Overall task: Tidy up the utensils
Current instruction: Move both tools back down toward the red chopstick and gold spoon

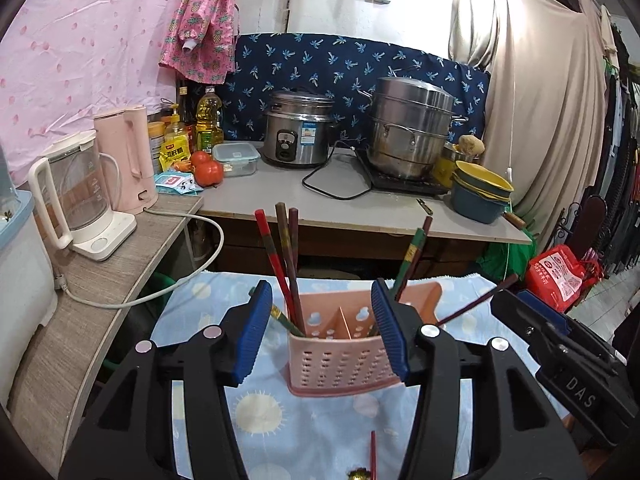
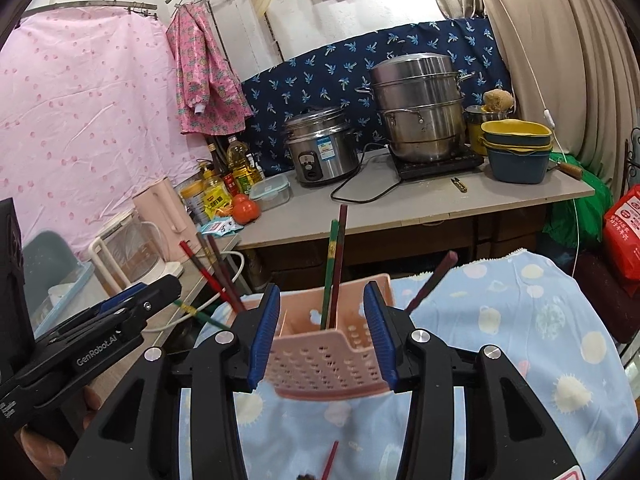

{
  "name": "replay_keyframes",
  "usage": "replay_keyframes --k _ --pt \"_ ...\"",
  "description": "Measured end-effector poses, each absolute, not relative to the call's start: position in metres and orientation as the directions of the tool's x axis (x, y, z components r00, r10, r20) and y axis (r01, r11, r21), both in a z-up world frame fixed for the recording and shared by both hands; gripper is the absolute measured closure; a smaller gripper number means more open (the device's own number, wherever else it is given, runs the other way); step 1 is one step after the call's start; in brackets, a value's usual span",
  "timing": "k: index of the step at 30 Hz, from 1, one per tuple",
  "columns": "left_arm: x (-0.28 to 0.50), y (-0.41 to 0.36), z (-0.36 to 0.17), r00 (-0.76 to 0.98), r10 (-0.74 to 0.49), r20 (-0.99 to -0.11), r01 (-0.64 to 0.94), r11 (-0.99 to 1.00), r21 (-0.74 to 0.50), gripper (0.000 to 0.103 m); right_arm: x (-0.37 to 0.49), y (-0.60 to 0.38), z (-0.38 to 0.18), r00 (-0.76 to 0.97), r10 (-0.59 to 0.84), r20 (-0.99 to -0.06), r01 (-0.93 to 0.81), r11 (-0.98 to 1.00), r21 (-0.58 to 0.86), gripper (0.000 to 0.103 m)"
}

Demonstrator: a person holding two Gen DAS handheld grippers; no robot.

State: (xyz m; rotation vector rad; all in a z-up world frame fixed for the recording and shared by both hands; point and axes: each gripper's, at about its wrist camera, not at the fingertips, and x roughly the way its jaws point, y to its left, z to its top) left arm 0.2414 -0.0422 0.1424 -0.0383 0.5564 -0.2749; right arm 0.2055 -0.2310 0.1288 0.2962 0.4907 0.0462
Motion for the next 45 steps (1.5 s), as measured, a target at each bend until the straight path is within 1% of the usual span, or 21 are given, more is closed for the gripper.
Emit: replay_keyframes --k 10,19,26,36,45 --pt "0.198 -0.044 0.136 0.802 -0.275 -0.531 0.261 0.960 -0.102 0.054 0.158 -0.219 0.124 0.871 0.139 -0.470 0.009 0.955 0.297 0.060" --pt "0.166 -0.040 0.118 0.781 -0.261 -0.567 0.251 0.963 -0.097 0.054 0.120 -0.206 0.110 0.854 0.141 -0.500 0.005 0.960 0.280 0.060" --pt "0.144 -0.034 0.093 0.754 -0.244 -0.610 0.238 0.967 -0.092 0.054 0.093 -0.197 0.087 0.827 0.135 -0.545 0.014 0.965 0.260 0.060" --pt "0.110 -0.021 0.044 0.691 -0.222 -0.688 0.211 0.972 -0.102 0.054 0.056 -0.185 0.039 0.757 0.141 -0.638 0.024 0.970 0.243 0.060" --pt "0.087 -0.006 0.000 0.631 -0.180 -0.754 0.182 0.980 -0.081 0.054 0.035 -0.154 -0.005 0.675 0.174 -0.717 -0.021 0.976 0.217 0.060"
